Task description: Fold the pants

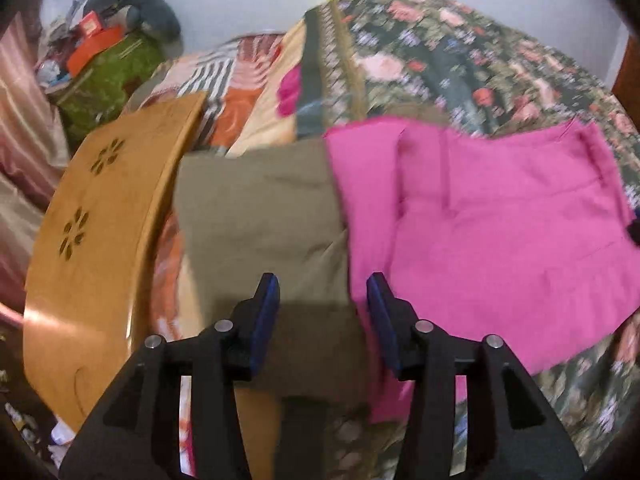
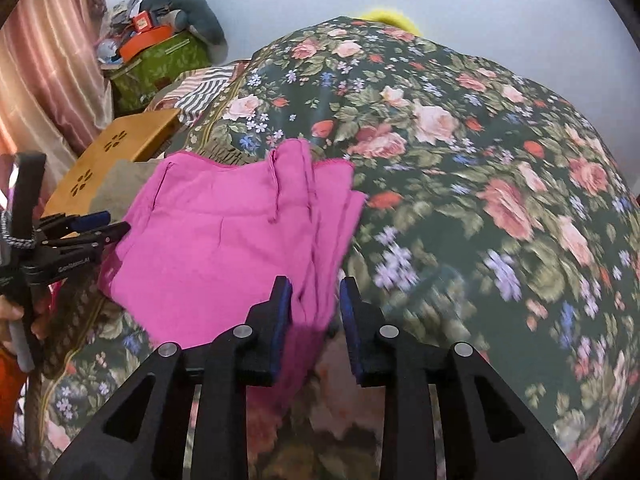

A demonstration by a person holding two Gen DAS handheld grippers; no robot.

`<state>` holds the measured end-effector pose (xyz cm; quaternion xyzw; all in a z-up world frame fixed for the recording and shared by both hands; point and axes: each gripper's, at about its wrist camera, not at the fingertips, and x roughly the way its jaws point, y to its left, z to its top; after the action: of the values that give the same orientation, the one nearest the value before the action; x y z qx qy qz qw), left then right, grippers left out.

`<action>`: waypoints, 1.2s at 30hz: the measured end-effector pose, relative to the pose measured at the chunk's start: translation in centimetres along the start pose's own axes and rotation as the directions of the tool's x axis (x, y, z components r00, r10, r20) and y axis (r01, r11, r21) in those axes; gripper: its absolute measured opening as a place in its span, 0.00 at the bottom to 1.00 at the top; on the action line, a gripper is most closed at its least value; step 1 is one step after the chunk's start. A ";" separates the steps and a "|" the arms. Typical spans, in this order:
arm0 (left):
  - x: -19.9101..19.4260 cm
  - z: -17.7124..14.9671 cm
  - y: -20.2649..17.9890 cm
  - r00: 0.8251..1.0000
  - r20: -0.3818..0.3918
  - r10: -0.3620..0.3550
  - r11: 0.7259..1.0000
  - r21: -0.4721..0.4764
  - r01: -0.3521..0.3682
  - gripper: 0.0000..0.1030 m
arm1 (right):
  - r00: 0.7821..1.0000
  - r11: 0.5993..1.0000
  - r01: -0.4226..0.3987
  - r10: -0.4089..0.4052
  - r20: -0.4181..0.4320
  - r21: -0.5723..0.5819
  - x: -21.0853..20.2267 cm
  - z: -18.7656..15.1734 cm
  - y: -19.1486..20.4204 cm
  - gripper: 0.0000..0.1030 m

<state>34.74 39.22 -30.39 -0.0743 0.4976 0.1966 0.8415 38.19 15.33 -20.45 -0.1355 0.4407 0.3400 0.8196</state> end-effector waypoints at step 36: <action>-50.0 -17.8 -6.0 0.642 0.736 -0.215 0.974 0.114 0.196 0.61 | 0.763 0.983 -0.033 0.142 0.631 -0.180 -39.3 -11.7 14.0 0.34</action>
<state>1.42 15.16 3.78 -0.0336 0.1017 0.1071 0.9885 6.36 2.26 5.96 -0.0551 0.1118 0.4376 0.8905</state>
